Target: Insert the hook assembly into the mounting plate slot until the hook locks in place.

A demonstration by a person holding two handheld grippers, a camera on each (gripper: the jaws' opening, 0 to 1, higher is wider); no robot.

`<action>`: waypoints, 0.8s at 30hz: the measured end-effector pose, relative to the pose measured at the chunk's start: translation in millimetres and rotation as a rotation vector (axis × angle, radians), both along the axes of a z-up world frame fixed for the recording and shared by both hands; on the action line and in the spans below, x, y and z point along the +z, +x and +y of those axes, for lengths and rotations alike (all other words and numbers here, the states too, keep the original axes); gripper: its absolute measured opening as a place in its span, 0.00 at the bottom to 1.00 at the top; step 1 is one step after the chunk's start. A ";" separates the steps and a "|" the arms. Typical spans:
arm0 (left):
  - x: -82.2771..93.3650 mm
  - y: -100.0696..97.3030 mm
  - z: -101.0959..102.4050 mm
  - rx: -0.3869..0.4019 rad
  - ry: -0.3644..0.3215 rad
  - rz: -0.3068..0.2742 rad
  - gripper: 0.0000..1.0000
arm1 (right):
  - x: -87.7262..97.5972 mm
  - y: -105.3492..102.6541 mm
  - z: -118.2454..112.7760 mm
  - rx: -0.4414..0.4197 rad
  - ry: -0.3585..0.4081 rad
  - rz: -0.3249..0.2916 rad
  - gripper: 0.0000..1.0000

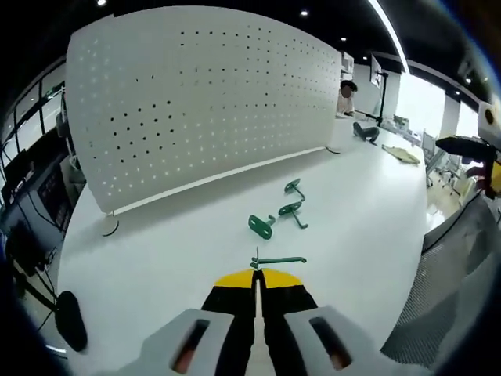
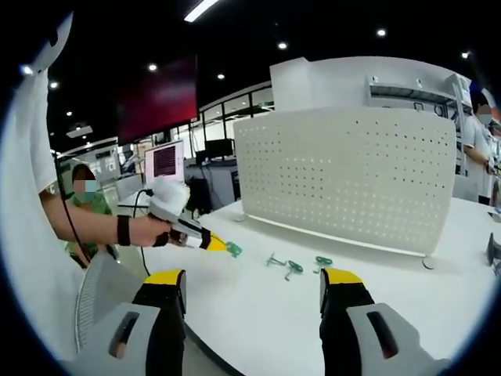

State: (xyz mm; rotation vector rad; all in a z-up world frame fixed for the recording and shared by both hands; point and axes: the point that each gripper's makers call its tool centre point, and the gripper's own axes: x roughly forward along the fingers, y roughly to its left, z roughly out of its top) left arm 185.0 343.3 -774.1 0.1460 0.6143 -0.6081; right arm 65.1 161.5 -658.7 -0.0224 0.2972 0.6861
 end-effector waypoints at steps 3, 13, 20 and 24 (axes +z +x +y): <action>5.3 -3.6 -3.5 -0.002 -0.024 0.019 0.01 | 1.8 -1.6 1.1 0.005 0.004 -0.008 0.69; 30.9 -19.7 -17.6 -0.018 -0.062 0.010 0.01 | 5.9 -12.1 5.8 0.035 0.016 -0.022 0.61; 44.8 -30.5 -27.1 -0.036 -0.075 0.005 0.01 | 8.3 -16.4 9.4 0.053 0.020 -0.036 0.56; 53.1 -36.4 -30.4 -0.028 -0.115 0.007 0.01 | 11.6 -16.1 11.4 0.062 0.047 -0.037 0.49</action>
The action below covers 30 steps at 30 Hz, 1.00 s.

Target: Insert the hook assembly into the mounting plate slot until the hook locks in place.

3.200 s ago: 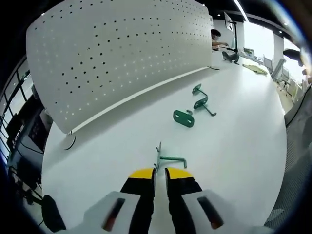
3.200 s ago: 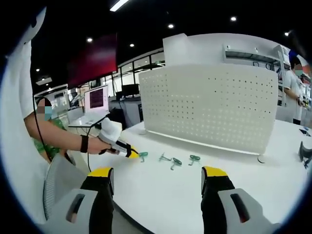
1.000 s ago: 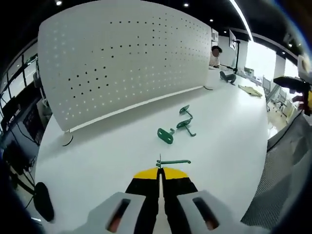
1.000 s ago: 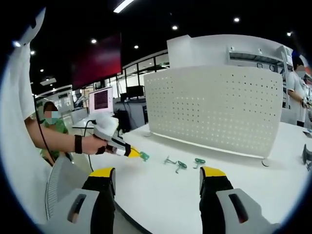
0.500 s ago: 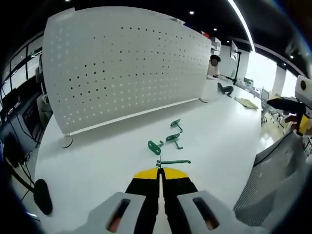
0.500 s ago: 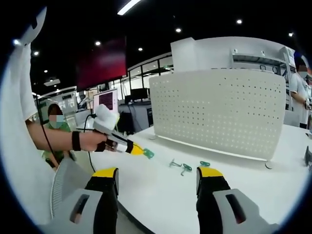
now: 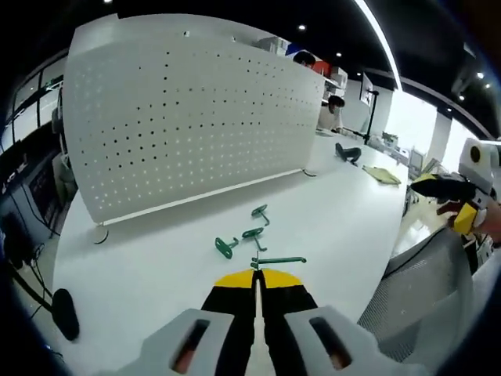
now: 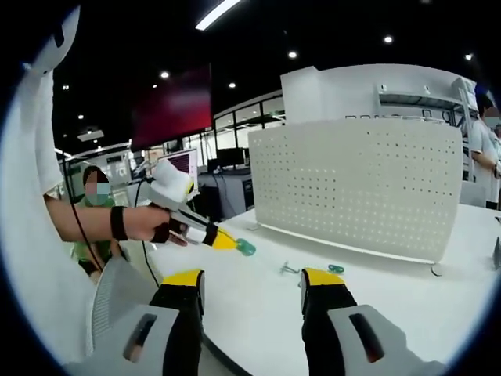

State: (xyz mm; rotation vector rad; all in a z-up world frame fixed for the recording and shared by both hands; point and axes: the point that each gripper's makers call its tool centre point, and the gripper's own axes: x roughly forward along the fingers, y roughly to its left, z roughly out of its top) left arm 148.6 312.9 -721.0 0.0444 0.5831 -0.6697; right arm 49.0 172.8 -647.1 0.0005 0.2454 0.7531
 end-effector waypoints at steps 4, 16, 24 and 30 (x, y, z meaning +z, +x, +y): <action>4.4 -6.5 -3.1 -0.010 -0.010 0.002 0.01 | -2.5 -1.0 3.8 0.019 -0.019 0.002 0.48; 19.0 -20.6 -16.5 -0.020 -0.100 0.035 0.02 | -4.3 2.6 11.9 0.036 -0.019 0.000 0.26; 24.2 -22.2 -18.6 -0.029 -0.112 0.042 0.02 | 2.1 8.2 16.6 0.024 -0.069 -0.079 0.02; 30.0 -22.8 -23.1 -0.046 -0.123 0.051 0.02 | 3.3 16.1 22.1 0.020 -0.100 -0.123 0.03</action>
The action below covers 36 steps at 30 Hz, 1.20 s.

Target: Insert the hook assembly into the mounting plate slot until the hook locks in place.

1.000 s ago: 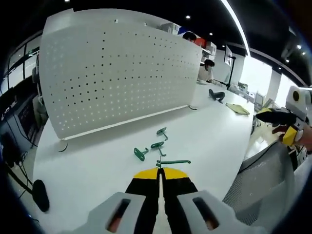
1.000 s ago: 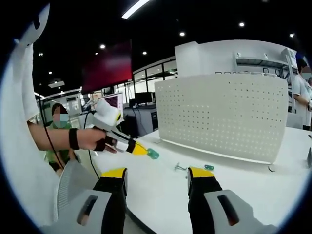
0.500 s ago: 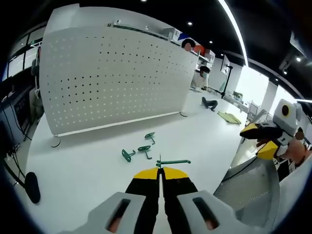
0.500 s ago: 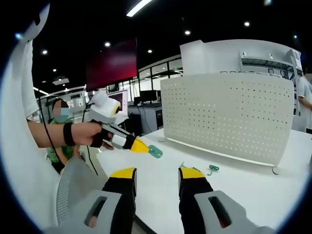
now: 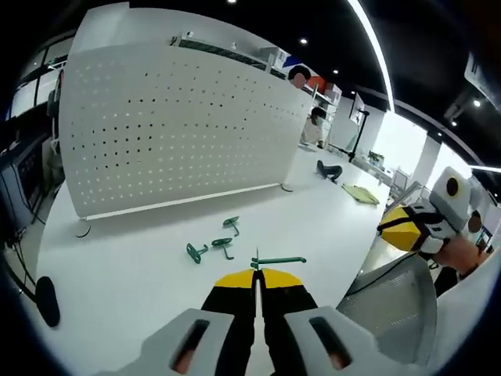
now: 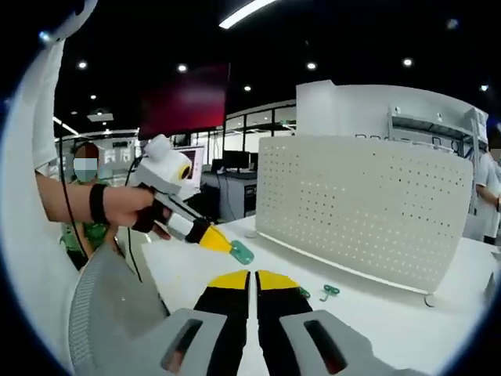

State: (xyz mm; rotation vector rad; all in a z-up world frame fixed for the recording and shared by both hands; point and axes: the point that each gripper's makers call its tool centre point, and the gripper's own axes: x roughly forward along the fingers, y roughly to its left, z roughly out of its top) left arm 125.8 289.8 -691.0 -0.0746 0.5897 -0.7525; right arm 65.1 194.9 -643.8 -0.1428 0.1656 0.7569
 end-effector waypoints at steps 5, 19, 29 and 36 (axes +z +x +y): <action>6.5 -3.6 -7.5 -0.031 -0.010 0.007 0.02 | -5.0 2.7 6.1 0.023 -0.056 -0.016 0.09; 8.2 -18.2 -24.6 -0.107 -0.001 0.079 0.01 | -12.6 5.8 12.1 0.054 -0.100 -0.002 0.11; 8.0 -29.5 -35.6 -0.123 -0.031 0.142 0.01 | -20.1 4.9 16.4 0.065 -0.131 0.008 0.12; 10.9 -37.1 -43.8 -0.148 -0.047 0.157 0.02 | -22.6 3.6 19.6 0.075 -0.134 0.019 0.11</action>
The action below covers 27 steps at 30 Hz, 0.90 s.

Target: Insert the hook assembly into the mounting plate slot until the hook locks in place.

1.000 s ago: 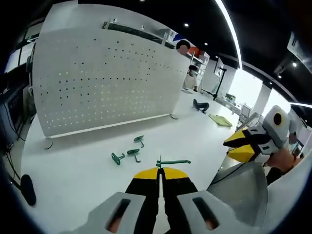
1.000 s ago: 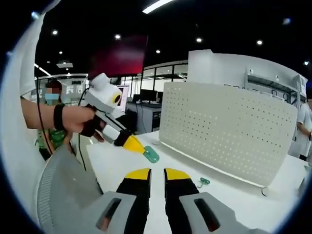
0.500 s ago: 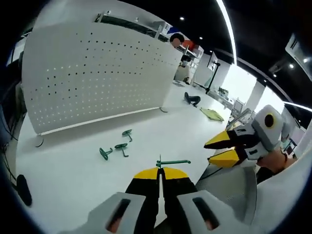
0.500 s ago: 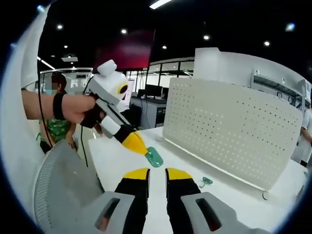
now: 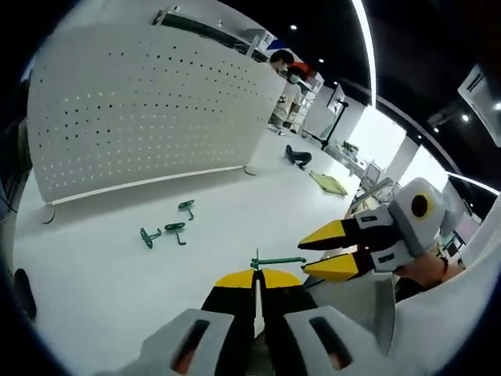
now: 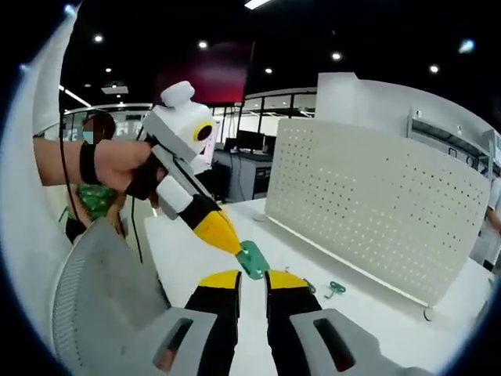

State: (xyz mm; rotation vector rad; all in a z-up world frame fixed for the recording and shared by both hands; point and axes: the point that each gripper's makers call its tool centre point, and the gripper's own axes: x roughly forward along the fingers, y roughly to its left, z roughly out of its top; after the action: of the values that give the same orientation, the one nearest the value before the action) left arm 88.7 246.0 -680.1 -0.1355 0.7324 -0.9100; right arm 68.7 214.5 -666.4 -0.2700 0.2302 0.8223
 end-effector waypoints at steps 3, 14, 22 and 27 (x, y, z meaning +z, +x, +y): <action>-1.1 -2.2 -3.9 -0.016 0.001 0.007 0.02 | -0.1 0.6 0.7 -0.003 -0.003 -0.001 0.10; -2.8 -7.8 -13.1 -0.031 -0.007 0.046 0.01 | -8.0 2.0 -0.6 -0.013 -0.052 0.001 0.06; -6.1 -13.3 -18.1 -0.051 0.006 0.072 0.01 | -17.2 0.5 0.9 -0.005 -0.140 -0.010 0.03; -7.8 -16.1 -19.5 -0.066 0.024 0.076 0.01 | -23.0 0.6 -0.4 -0.007 -0.199 -0.016 0.03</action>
State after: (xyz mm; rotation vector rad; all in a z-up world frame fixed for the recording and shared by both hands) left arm 72.5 226.5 -687.8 -0.1260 0.8215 -0.9631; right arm 69.3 214.2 -689.4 -0.4619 0.2987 0.7905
